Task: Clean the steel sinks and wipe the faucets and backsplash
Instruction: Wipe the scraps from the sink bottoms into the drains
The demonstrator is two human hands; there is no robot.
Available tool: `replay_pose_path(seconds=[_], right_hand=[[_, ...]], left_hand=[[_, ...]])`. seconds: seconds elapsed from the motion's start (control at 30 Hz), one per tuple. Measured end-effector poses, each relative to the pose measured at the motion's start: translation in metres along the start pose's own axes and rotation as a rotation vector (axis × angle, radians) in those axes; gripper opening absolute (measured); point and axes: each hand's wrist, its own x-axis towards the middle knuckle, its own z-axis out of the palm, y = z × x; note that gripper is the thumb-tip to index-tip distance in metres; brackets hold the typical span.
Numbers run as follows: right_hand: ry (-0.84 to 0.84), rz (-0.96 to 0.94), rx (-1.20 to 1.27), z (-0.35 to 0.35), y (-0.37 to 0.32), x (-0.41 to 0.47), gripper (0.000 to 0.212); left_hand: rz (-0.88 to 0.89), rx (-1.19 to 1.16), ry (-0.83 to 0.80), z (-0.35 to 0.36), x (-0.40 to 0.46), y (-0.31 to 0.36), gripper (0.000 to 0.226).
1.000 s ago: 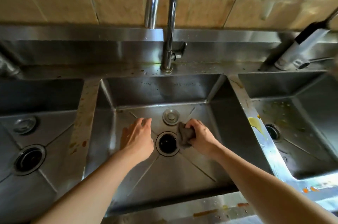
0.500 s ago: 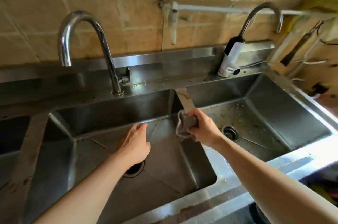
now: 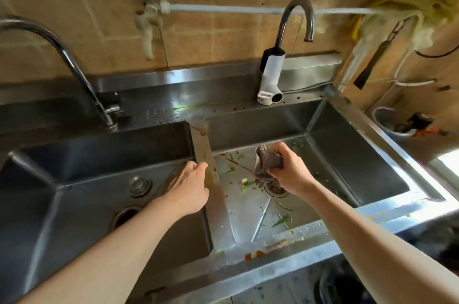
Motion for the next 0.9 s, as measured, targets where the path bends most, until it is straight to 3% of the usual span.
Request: replay_pose_path(seconds=[0.3, 0.6, 0.9], right_hand=[[-0.04, 0.067, -0.065, -0.001, 0.039, 0.035, 0.042], [-0.055, 0.119, -0.066, 0.017, 0.065, 0.095, 0.039], [-0.136, 0.157, -0.061, 0.021, 0.109, 0.174, 0.038]], left_hand=[[0.028, 0.006, -0.019, 0.017, 0.053, 0.024, 0.062], [0.033, 0.127, 0.1, 0.028, 0.121, 0.026, 0.061], [-0.128, 0.187, 0.213, 0.043, 0.157, 0.05, 0.066]])
